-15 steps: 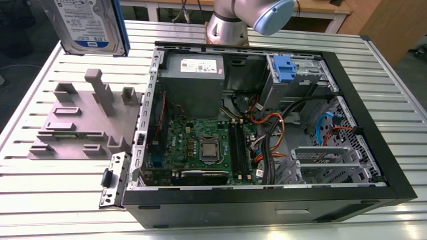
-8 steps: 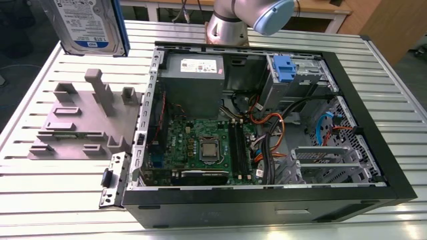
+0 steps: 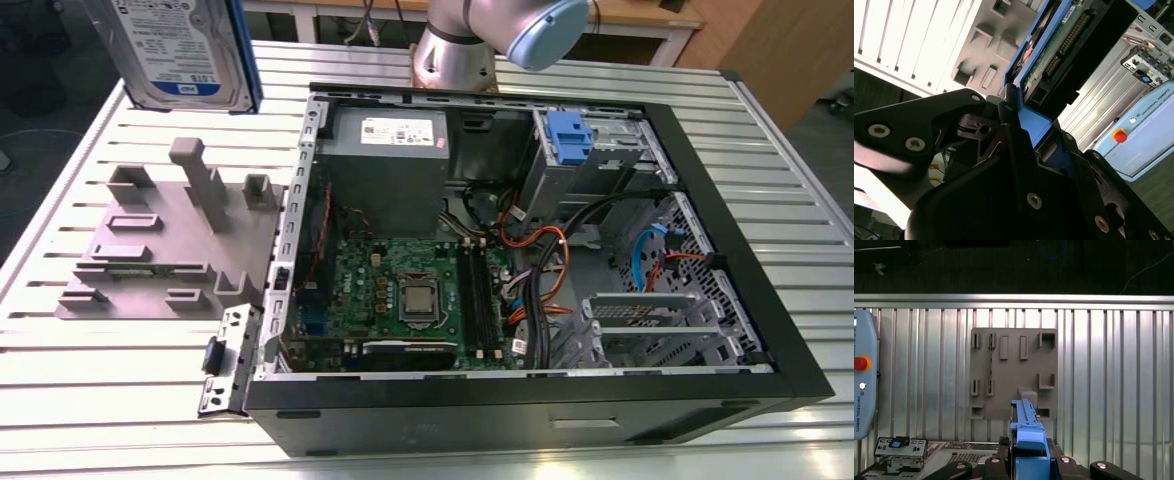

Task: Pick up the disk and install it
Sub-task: 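Pick up the disk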

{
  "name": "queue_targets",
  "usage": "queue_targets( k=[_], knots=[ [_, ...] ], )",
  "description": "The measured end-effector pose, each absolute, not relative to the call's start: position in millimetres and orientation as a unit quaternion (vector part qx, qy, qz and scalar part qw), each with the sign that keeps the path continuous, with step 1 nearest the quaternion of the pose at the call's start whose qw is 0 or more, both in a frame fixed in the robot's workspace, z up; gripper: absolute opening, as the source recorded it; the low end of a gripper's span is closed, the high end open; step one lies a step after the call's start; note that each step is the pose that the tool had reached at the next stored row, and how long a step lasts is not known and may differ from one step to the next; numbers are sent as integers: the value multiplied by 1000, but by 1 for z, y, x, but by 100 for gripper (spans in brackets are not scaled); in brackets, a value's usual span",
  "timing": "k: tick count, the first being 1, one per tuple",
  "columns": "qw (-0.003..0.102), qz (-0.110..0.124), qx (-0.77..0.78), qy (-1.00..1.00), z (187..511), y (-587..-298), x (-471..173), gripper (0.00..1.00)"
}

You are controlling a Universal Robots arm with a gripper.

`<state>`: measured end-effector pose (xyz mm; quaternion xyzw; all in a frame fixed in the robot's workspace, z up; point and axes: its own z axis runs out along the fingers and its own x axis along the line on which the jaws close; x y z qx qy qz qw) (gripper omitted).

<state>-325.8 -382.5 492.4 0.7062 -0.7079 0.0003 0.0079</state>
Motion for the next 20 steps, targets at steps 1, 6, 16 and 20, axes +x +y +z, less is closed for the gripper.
queue_targets(
  k=[1, 6, 16, 20],
  knots=[
    [8, 0, 706, -708, 492, -383, -325, 36],
    [8, 0, 706, -708, 492, -383, -323, 36],
    [8, 0, 706, -708, 492, -383, -320, 36],
    [8, 0, 706, -708, 492, -383, -319, 36]
  ],
)
